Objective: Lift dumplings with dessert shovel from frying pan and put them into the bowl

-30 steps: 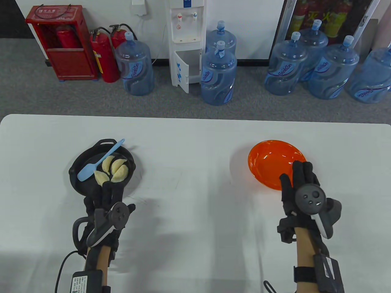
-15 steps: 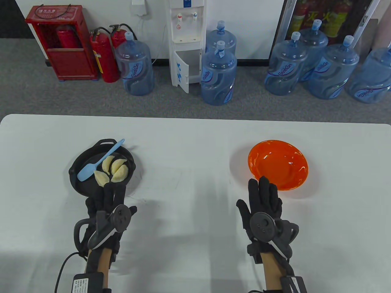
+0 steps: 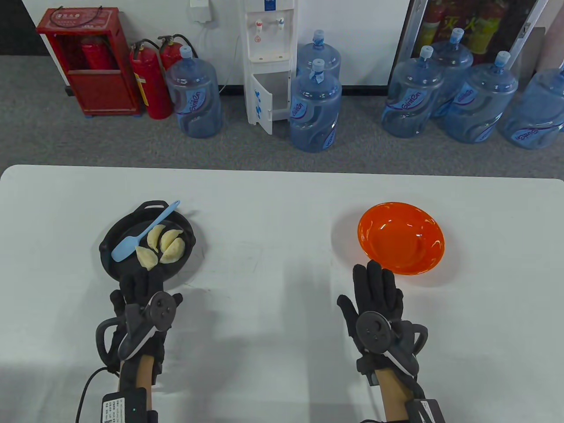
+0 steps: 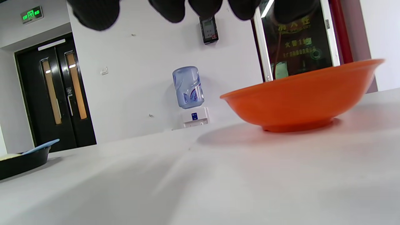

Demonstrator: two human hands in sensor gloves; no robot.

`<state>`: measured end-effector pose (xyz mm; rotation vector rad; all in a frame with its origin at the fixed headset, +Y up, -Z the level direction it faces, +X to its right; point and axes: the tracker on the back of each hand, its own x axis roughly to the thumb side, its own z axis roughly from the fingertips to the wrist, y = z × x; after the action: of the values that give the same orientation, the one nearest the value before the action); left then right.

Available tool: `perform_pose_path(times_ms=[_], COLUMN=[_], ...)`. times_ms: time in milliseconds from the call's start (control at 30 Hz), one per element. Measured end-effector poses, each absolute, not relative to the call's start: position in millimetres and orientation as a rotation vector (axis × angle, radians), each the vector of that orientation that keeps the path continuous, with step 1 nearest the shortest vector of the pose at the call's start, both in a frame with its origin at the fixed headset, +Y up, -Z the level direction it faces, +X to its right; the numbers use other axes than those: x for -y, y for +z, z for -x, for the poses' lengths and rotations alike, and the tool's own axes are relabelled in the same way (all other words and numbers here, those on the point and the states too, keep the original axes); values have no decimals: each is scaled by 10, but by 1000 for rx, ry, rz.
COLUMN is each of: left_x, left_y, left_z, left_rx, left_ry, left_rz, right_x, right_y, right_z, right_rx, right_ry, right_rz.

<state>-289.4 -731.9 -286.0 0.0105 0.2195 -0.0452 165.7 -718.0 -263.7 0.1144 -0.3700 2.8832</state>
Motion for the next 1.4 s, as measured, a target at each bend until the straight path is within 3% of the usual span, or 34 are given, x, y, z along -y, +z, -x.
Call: perform_pose_path(times_ms=[367, 500, 600, 733, 967, 1400], left_x=[7049, 7101, 7180, 7328, 7525, 7556], left_y=[-3020, -3099, -3152, -3233, -3313, -3333], left_z=[3431, 3415, 3371, 3324, 3206, 3258], left_rx=[-486, -518, -545, -604, -614, -613], left_ry=[-11, -30, -67, -54, -126, -108], left_rz=[108, 149, 66, 183, 220, 198], right_x=[7162, 7164, 7159, 7149, 7148, 7146], right_y=[-2633, -2638, -2635, -2633, -2640, -2646], right_z=[-1721, -1728, -1737, -1752, -1768, -1792], right_rx=[382, 380, 376, 383, 369, 365], right_ry=[2832, 2821, 2820, 2807, 2796, 2797], right_rz=[-88, -87, -84, -79, -72, -51])
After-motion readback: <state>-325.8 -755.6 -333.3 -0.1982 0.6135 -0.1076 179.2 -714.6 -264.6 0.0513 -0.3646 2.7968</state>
